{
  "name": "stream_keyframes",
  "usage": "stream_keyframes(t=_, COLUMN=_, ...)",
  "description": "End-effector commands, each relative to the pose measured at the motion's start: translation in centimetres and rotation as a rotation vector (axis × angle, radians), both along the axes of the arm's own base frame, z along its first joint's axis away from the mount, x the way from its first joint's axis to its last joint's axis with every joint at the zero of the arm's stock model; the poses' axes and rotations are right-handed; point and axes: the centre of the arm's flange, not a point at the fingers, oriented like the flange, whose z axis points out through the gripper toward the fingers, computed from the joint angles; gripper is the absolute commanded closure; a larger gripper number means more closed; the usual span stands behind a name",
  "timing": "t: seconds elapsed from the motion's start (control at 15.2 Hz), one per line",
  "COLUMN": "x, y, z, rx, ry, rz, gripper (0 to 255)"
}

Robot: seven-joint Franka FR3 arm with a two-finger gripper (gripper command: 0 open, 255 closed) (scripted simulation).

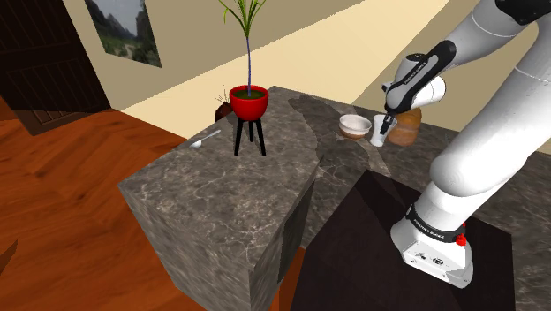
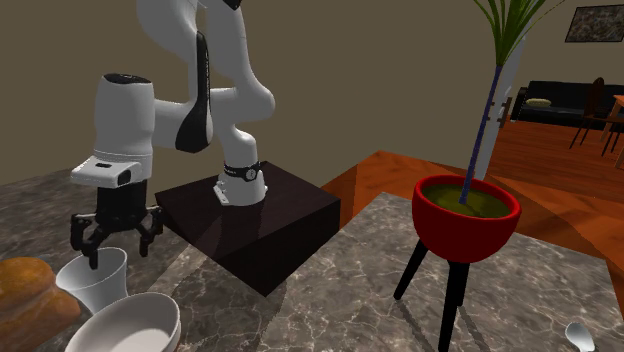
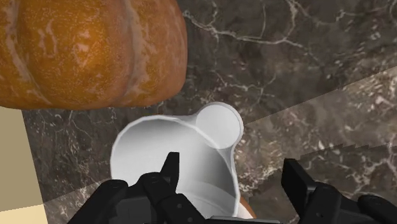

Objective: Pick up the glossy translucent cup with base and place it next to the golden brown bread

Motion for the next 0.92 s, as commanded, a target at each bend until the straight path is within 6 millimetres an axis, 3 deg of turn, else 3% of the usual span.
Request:
stream_keyframes(t=0.0, x=0.0, y=0.0, z=0.0, rx=0.0, ry=0.0, rz=0.0, gripper=0)
stream_keyframes(t=0.13, x=0.0, y=0.0, z=0.0, rx=0.0, ry=0.0, rz=0.0, gripper=0)
stream_keyframes(t=0.4, x=-0.4, y=1.5, z=4.8, rx=0.0, ry=0.0, rz=0.0, gripper=0)
stream_keyframes(t=0.86, x=-0.4, y=1.5, z=4.8, rx=0.0, ry=0.0, rz=0.0, gripper=0)
